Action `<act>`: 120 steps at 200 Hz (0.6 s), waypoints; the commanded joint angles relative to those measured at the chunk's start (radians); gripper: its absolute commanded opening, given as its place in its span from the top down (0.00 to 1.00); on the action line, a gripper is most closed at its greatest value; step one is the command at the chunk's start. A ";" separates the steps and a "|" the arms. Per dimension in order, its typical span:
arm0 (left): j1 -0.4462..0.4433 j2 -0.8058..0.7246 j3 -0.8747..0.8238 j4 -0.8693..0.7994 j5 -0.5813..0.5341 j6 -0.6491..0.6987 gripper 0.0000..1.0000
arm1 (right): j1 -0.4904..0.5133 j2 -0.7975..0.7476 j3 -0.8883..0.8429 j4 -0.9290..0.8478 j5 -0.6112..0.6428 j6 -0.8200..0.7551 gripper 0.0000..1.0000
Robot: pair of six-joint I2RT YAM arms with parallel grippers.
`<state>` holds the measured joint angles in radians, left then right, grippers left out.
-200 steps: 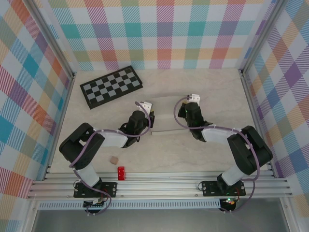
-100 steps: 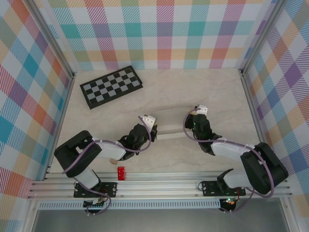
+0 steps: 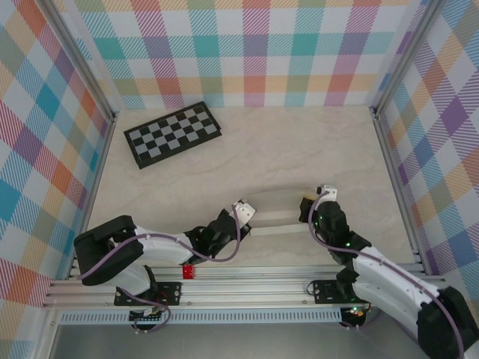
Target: Fold the paper box
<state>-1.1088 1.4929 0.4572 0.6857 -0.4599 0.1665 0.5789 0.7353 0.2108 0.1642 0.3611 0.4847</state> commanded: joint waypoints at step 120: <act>-0.075 0.104 -0.084 -0.060 -0.192 0.047 1.00 | 0.015 -0.433 0.228 -0.841 -0.025 0.142 0.64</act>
<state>-1.1778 1.5738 0.3759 0.6102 -0.6098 0.2035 0.5919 0.3092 0.3607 -0.5564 0.3012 0.6147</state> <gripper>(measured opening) 0.042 0.360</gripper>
